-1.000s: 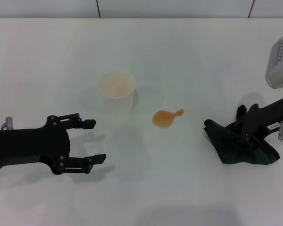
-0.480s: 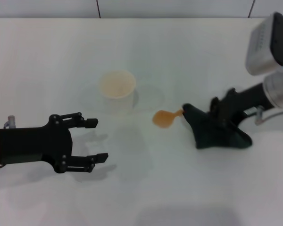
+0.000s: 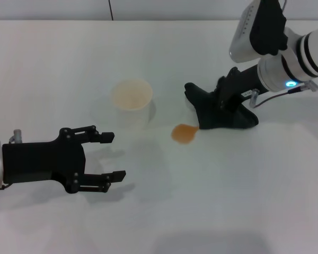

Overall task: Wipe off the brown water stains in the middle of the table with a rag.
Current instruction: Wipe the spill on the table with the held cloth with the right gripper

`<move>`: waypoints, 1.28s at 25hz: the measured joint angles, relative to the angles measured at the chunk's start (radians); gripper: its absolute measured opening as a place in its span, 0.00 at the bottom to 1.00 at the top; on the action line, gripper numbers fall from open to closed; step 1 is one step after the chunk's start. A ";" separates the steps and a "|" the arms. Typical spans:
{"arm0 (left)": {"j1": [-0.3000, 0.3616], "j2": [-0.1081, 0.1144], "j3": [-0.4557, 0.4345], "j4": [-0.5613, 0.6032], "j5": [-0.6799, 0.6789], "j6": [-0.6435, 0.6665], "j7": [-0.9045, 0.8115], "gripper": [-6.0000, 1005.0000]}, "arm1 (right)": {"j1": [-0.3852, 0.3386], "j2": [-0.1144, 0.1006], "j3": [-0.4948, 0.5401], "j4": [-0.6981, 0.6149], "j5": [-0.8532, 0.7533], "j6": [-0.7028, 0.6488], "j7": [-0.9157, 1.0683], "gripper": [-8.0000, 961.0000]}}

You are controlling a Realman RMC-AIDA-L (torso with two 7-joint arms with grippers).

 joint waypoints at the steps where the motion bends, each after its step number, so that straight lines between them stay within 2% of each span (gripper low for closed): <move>1: 0.001 0.000 0.000 0.000 -0.003 0.000 0.000 0.84 | 0.002 0.002 -0.004 0.003 0.002 0.005 -0.001 0.10; 12: 0.000 0.000 0.000 -0.002 -0.016 0.002 -0.003 0.84 | -0.024 0.005 -0.254 -0.060 0.191 -0.074 0.009 0.11; 17: -0.003 0.000 0.000 -0.002 -0.016 0.002 -0.004 0.84 | -0.040 0.006 -0.310 -0.105 0.227 -0.084 0.009 0.11; 23: -0.003 0.000 0.000 -0.002 -0.016 0.004 -0.001 0.84 | -0.029 -0.004 -0.294 -0.063 0.199 0.031 0.002 0.11; 27: -0.001 -0.001 0.000 -0.002 -0.017 0.004 0.000 0.84 | -0.027 -0.005 -0.224 -0.045 0.143 0.087 0.002 0.11; 32: 0.000 -0.001 0.000 -0.005 -0.026 0.004 0.000 0.84 | -0.031 -0.008 -0.189 -0.044 0.115 0.114 0.002 0.12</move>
